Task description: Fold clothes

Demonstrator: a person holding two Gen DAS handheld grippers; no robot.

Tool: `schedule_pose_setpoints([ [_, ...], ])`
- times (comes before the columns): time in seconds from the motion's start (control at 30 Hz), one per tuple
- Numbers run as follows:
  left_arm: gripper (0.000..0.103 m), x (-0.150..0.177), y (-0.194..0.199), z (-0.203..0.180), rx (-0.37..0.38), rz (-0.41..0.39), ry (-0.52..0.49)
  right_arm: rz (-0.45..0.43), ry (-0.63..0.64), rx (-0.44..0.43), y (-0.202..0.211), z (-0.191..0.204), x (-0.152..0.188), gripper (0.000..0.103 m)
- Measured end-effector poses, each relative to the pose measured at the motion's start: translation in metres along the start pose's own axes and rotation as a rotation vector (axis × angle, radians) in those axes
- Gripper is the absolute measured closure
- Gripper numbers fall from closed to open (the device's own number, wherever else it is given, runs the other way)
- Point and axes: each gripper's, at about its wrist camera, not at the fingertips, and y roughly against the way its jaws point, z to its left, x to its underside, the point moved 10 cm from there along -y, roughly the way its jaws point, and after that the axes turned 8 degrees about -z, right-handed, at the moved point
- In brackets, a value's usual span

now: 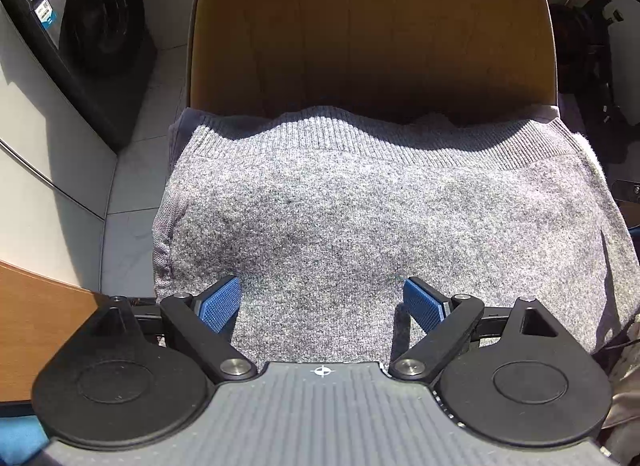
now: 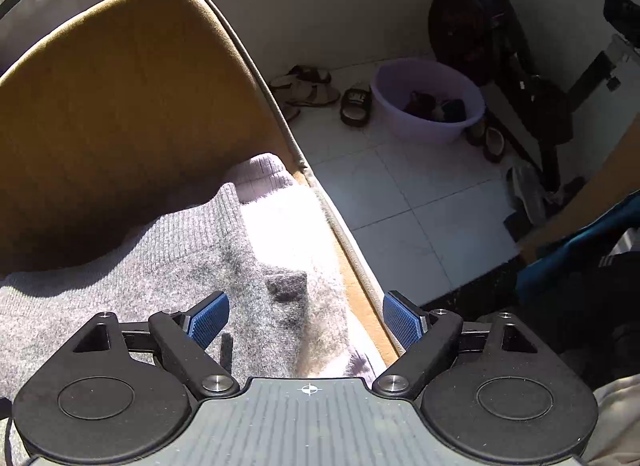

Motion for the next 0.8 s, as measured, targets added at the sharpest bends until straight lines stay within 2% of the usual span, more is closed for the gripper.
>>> schedule_pose_setpoints([
  [0.07, 0.01, -0.005, 0.013, -0.005, 0.01, -0.028, -0.012, -0.029, -0.005, -0.019, 0.023, -0.001, 0.001, 0.004],
  [0.13, 0.005, -0.011, 0.026, -0.011, 0.021, -0.056, -0.025, -0.053, -0.015, -0.034, 0.047, -0.003, 0.003, 0.001],
  [0.3, 0.003, -0.019, 0.068, -0.028, 0.069, -0.123, -0.068, -0.098, -0.079, -0.03, 0.113, -0.005, 0.011, 0.001],
  [0.5, 0.001, -0.016, 0.116, -0.052, 0.09, -0.169, -0.127, -0.162, -0.129, -0.004, 0.192, -0.015, 0.016, 0.001],
  [0.63, 0.001, -0.006, 0.146, -0.065, 0.109, -0.199, -0.126, -0.197, -0.109, 0.014, 0.237, -0.024, 0.021, 0.001],
  [0.8, 0.001, 0.012, 0.18, -0.076, 0.084, -0.243, -0.118, -0.211, -0.073, -0.009, 0.278, -0.034, 0.032, 0.001],
])
